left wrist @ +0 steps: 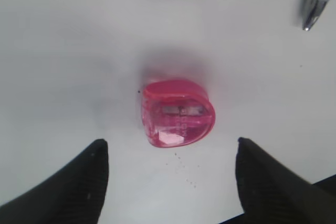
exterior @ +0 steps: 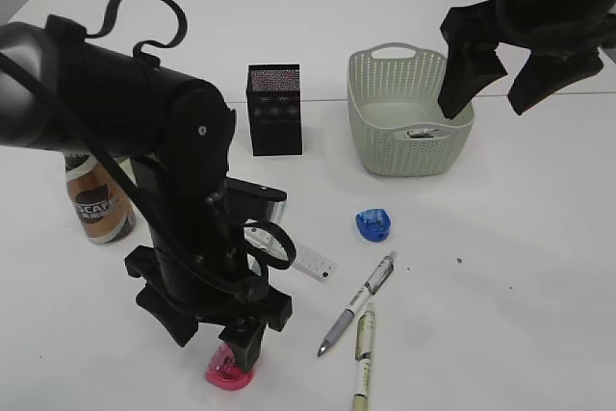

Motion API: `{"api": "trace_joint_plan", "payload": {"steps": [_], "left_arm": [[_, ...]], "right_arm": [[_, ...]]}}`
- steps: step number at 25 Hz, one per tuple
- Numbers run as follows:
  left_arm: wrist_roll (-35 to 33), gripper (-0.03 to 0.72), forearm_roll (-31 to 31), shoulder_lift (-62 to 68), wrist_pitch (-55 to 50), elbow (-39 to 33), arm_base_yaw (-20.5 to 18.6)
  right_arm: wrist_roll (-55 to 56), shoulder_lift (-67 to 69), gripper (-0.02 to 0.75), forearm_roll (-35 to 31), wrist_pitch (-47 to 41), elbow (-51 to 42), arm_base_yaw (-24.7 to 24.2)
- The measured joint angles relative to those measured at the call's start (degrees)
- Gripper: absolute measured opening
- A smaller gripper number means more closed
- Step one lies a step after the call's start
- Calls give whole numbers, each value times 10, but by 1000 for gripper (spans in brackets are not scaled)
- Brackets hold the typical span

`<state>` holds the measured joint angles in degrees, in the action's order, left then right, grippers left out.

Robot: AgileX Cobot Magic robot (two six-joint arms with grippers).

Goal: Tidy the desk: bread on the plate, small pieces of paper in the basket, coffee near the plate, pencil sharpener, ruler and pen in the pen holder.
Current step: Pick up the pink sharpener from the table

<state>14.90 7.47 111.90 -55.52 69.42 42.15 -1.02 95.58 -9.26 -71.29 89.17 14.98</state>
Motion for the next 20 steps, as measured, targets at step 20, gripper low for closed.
{"api": "trace_joint_plan", "payload": {"steps": [20], "left_arm": [[0,549,2,62,23,7,0]], "right_arm": [[-8,0,583,0,0,0,0]]}}
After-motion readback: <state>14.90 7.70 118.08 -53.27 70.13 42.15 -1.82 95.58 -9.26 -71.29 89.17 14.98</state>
